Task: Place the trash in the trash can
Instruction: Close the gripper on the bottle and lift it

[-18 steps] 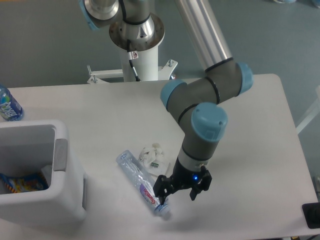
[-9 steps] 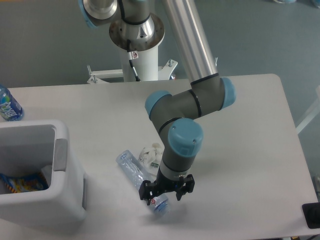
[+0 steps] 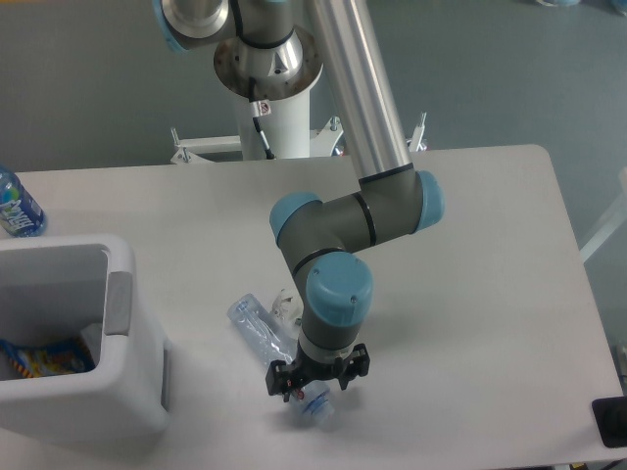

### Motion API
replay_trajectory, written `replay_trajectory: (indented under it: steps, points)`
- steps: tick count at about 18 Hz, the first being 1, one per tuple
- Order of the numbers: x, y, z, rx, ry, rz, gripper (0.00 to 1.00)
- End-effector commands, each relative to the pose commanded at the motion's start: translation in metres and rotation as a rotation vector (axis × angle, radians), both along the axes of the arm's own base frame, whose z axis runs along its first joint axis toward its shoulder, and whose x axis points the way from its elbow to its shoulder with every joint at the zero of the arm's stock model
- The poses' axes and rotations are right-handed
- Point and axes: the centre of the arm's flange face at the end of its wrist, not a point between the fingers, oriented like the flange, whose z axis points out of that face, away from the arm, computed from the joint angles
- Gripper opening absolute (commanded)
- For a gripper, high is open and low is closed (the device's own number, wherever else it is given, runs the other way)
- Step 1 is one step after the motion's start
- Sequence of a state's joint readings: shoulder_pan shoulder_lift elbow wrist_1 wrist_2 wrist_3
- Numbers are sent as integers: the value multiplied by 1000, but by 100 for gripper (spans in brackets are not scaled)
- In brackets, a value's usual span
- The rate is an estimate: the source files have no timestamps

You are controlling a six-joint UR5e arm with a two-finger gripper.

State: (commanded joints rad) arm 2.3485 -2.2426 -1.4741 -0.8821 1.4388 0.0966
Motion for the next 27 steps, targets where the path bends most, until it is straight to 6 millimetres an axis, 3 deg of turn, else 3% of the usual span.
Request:
replay_trajectory:
  steps: [5,13,19,27]
  points:
    - [-1,1,-7,-22,11,-1,99]
    - [3,1,-6,-30,18,-6,70]
    - [4,2,-3,-27,21,-7,60]
    - [4,0,0,-25,25,-5,58]
